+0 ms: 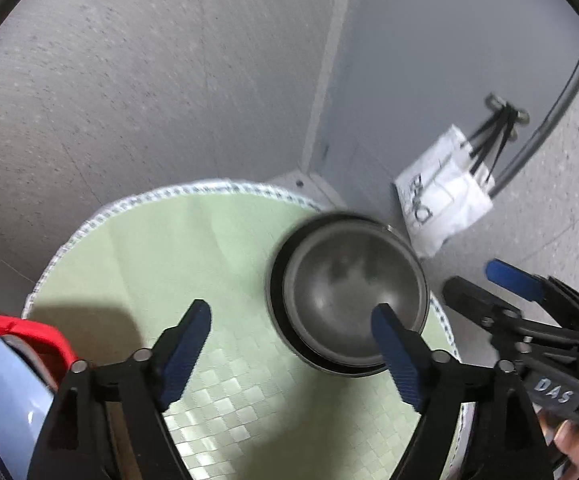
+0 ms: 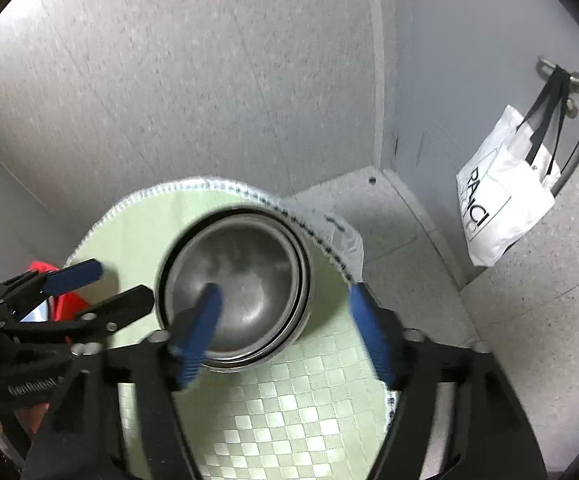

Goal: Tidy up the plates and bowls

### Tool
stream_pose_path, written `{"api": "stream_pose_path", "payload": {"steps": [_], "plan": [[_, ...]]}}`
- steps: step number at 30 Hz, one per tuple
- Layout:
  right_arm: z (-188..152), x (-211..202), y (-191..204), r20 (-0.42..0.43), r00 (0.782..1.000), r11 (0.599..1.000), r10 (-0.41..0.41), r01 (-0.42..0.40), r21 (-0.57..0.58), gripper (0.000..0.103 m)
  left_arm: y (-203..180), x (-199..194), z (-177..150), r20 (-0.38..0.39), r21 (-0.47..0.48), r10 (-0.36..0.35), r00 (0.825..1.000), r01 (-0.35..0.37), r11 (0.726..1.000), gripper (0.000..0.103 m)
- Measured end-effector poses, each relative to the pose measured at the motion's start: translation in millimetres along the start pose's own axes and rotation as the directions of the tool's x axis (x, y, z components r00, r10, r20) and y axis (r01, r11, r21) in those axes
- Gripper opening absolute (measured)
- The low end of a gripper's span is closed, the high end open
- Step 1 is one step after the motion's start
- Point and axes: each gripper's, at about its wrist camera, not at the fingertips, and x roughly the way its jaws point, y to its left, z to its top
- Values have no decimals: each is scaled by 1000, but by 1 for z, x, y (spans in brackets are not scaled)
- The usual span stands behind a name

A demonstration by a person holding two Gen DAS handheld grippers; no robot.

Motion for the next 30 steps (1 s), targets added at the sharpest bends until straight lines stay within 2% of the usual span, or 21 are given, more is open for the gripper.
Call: {"api": "stream_pose_path", "payload": {"steps": [2, 5, 8, 12, 20, 22, 23, 26, 28, 29, 30], "plan": [[2, -13, -3, 38, 999, 1000, 9, -9, 5, 75, 1, -19, -4, 43, -12, -6, 999, 6, 1000, 89], [5, -27, -5, 70, 997, 1000, 12, -13, 12, 84, 4, -39, -10, 92, -28, -11, 996, 13, 1000, 99], [9, -28, -10, 75, 997, 999, 27, -29, 26, 85, 9, -44, -16, 105, -31, 14, 994, -10, 999, 99], [7, -10, -20, 40, 999, 998, 34, -36, 60, 85, 11, -26, -19, 62, -47, 22, 998, -19, 999, 99], [-1, 50, -32, -74, 994, 989, 85, -76, 126, 85, 5, 40, -17, -65, -70, 25, 998, -30, 997, 99], [-4, 66, -34, -102, 990, 987, 99, -85, 138, 85, 1, 58, -14, -90, -74, 25, 996, -32, 997, 98], [-5, 73, -35, -114, 988, 986, 103, -86, 143, 85, -1, 65, -11, -100, -77, 24, 995, -32, 997, 94], [-9, 90, -38, -144, 982, 982, 121, -98, 161, 80, -3, 88, -8, -132, -72, 12, 991, -22, 997, 88], [-10, 100, -41, -160, 977, 979, 139, -111, 173, 67, -5, 101, -4, -144, -73, 15, 989, -26, 997, 87], [-11, 104, -44, -167, 974, 975, 151, -120, 185, 62, -6, 105, -5, -150, -75, 9, 989, -21, 997, 82], [-12, 108, -46, -169, 970, 970, 174, -139, 199, 52, -6, 109, -3, -155, -77, -2, 988, -10, 997, 73]]}}
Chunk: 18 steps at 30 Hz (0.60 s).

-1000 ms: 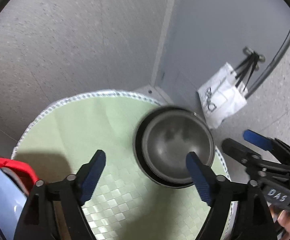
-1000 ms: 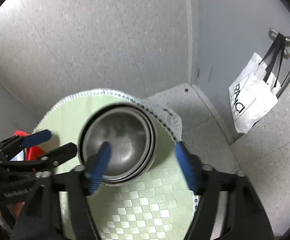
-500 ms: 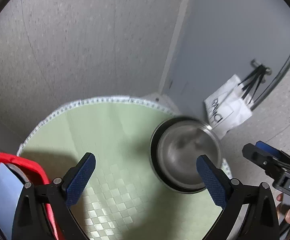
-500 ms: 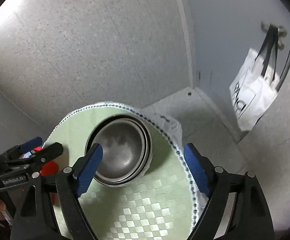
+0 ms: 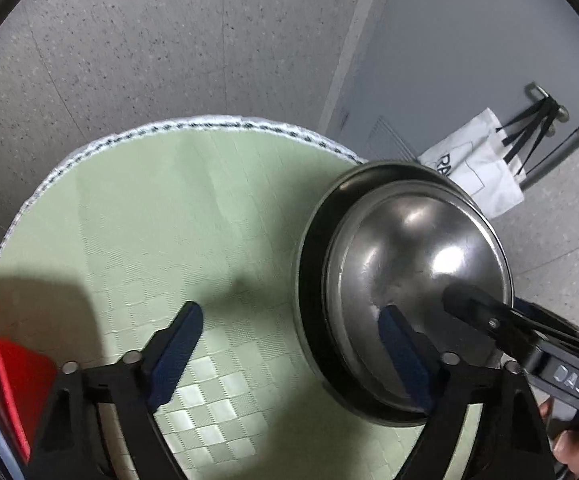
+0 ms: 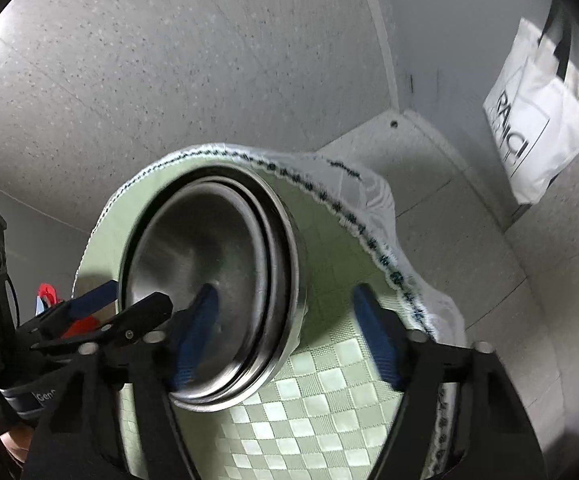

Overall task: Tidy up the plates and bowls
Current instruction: 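Grip the stacked steel bowls' rim with the right gripper while the left gripper grips it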

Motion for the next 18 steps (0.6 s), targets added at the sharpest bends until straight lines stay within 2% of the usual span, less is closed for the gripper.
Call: {"api": "stream_pose_path", "payload": {"steps": [1, 3, 4, 5, 9, 12, 18], "plan": [[0, 3, -2, -5, 1000, 1000, 24, -23, 10, 44, 0, 7, 3, -6, 2, -9, 1000, 9, 1000, 67], [-1, 5, -5, -1, 998, 997, 68, -68, 23, 40, -2, 14, 6, -14, 1, -54, 998, 54, 999, 49], [-1, 5, -6, 4, 998, 997, 70, -70, 24, 39, 1, 17, 8, -12, -5, -92, 996, 92, 996, 42], [-2, 4, -6, 7, 998, 997, 68, -68, 23, 39, 1, 18, 8, -9, -6, -97, 995, 97, 995, 35], [-8, 1, -7, 12, 998, 998, 63, -63, 14, 35, -4, 19, 9, 12, 19, -45, 999, 45, 999, 35], [-15, -5, -10, 13, 997, 997, 78, -78, 22, 32, -9, 15, 4, 19, 8, -41, 999, 41, 999, 33], [-32, -26, -1, 31, 993, 994, 110, -110, 3, 31, -12, -14, -17, 60, 8, -22, 998, 22, 1000, 32]]}}
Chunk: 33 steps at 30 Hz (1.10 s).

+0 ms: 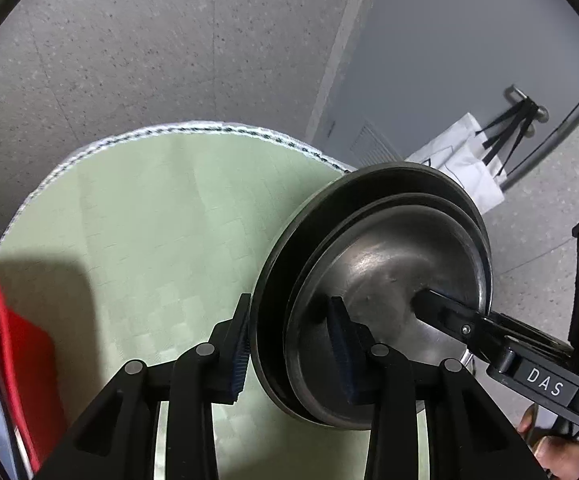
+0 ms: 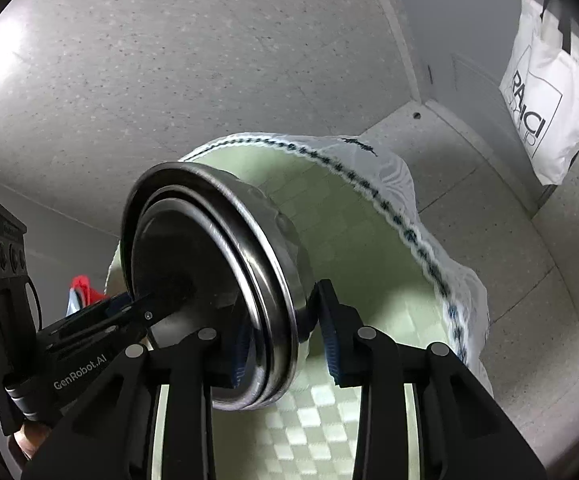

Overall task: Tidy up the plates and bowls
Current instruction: 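Carry the stacked steel bowls into the red basin with both grippers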

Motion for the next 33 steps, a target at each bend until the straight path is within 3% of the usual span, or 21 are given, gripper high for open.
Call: {"api": "stream_pose_path", "payload": {"steps": [10, 19, 26, 33], "plan": [[-31, -50, 52, 60, 997, 997, 41, -37, -71, 31, 16, -83, -44, 95, -14, -14, 995, 15, 1000, 32], [-59, -73, 155, 135, 988, 982, 71, -45, -184, 31, 92, -171, -80, 210, -47, -9, 978, 19, 999, 32], [-95, -42, 252, 129, 987, 967, 95, -62, -246, 31, 185, -223, -114, 244, -87, 33, 969, -12, 996, 32], [-127, 20, 307, 58, 994, 965, 91, -73, -252, 31, 252, -246, -155, 197, -110, 83, 977, -62, 992, 32]]}}
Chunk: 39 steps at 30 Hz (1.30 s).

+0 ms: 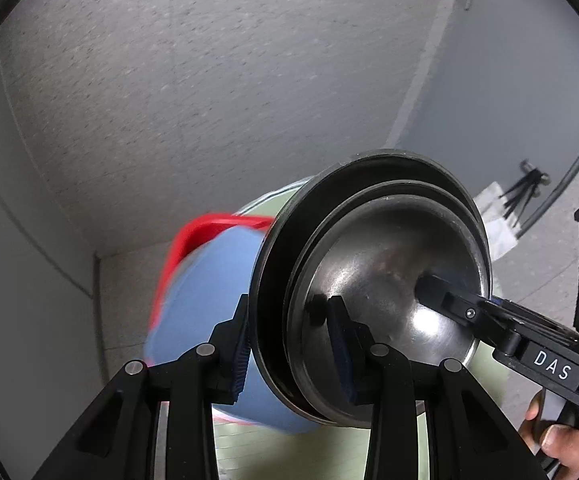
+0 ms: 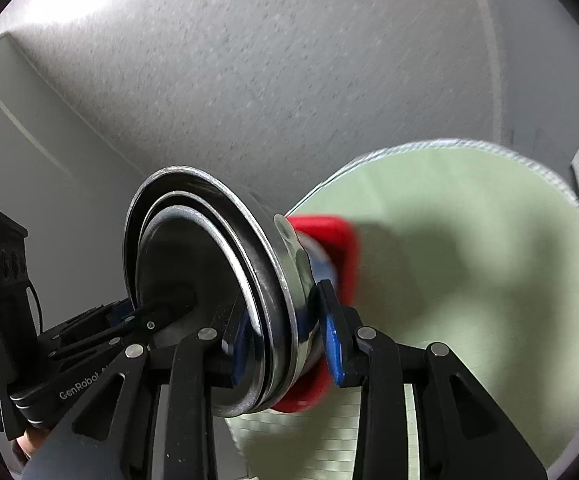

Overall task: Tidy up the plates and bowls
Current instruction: 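Carry the stacked steel bowls into the red basin with both grippers, then open both grippers and pull back from the red basin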

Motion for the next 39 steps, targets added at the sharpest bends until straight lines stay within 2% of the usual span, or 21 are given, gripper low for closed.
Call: {"api": "stream_pose_path", "payload": {"steps": [5, 13, 18, 23, 26, 28, 29, 33, 36, 39], "plan": [[-10, 45, 18, -78, 997, 1000, -9, 10, 16, 31, 40, 15, -11, -64, -3, 27, 998, -27, 1000, 32], [-10, 95, 23, -172, 980, 995, -100, 102, 6, 31, 60, 55, -7, -158, 5, 24, 987, -24, 1000, 33], [-9, 105, 16, -181, 971, 988, -154, 156, -5, 32, 64, 74, 7, -184, 13, 22, 983, -20, 1000, 31], [-8, 108, 9, -174, 967, 982, -187, 189, -7, 34, 60, 94, 24, -172, 26, 33, 984, -29, 999, 34], [-8, 105, 8, -159, 966, 979, -203, 203, -16, 37, 58, 95, 14, -166, 20, 12, 986, -9, 1000, 38], [-10, 101, 10, -150, 968, 980, -200, 200, -17, 41, 59, 101, 14, -162, 17, 1, 987, 2, 1000, 44], [-11, 99, 11, -146, 970, 981, -196, 195, -18, 44, 59, 99, 15, -154, 11, -9, 988, 11, 1000, 52], [-17, 78, 11, -96, 971, 976, -219, 218, -16, 57, 57, 84, 14, -103, 14, 11, 995, -9, 1000, 68], [-24, 55, 9, -47, 974, 975, -221, 220, -6, 70, 52, 67, 9, -57, 22, 46, 997, -45, 999, 73], [-34, 23, 14, 18, 971, 971, -237, 237, -15, 72, 40, 41, -1, 10, 42, 90, 996, -91, 995, 83]]}}
